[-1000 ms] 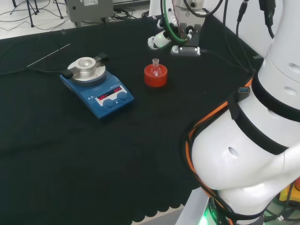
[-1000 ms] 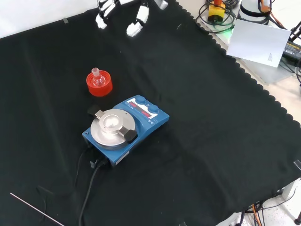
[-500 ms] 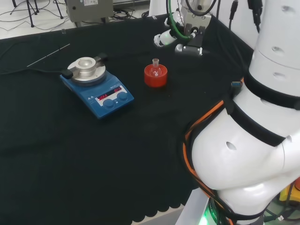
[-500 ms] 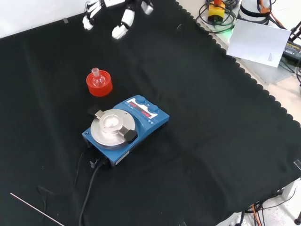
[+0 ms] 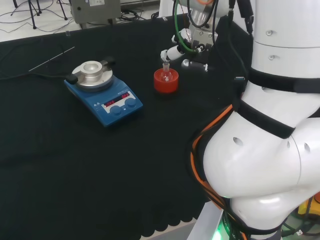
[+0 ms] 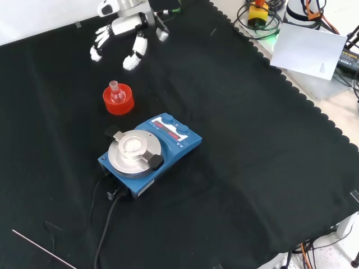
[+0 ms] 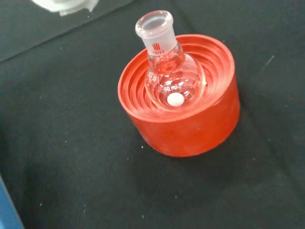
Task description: Pick up the round-bottom flask.
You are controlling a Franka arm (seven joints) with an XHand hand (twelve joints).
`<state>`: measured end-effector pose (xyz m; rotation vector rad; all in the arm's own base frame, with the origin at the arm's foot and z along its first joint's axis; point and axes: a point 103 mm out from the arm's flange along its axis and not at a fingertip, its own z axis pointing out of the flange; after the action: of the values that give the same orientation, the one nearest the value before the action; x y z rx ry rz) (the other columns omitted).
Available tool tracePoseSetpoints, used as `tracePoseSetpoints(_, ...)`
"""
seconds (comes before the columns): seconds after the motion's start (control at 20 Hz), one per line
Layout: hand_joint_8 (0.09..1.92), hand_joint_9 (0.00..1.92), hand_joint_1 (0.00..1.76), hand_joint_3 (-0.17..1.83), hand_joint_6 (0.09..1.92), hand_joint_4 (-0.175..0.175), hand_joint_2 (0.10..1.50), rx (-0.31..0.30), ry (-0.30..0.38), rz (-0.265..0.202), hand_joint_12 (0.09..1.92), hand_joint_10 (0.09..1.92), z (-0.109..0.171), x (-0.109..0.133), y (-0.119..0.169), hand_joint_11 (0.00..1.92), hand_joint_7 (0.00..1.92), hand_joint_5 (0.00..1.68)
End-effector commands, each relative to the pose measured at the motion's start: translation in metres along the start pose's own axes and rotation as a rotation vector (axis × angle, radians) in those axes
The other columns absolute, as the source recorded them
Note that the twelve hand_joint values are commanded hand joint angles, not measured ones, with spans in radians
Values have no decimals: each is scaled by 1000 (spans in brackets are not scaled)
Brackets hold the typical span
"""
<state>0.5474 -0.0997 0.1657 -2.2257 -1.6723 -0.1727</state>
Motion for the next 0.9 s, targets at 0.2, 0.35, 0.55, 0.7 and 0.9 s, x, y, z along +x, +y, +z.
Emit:
tracePoseSetpoints(0.2,572,354,708,490,87,-15,650,14,94,-35,1364,630,27,-10,30,0,207,490)
tracePoseSetpoints(0.35,572,353,707,486,87,-14,642,22,109,-44,1359,629,34,-13,33,0,206,491)
tracePoseSetpoints(0.55,572,352,706,482,87,-11,632,27,97,-53,1352,628,35,-22,34,0,207,494)
tracePoseSetpoints(0.7,572,352,708,480,87,-10,629,24,119,-61,1349,628,42,-24,35,0,208,498)
tracePoseSetpoints(0.9,571,357,728,475,87,-5,621,25,139,-77,1346,627,54,-24,36,0,213,512)
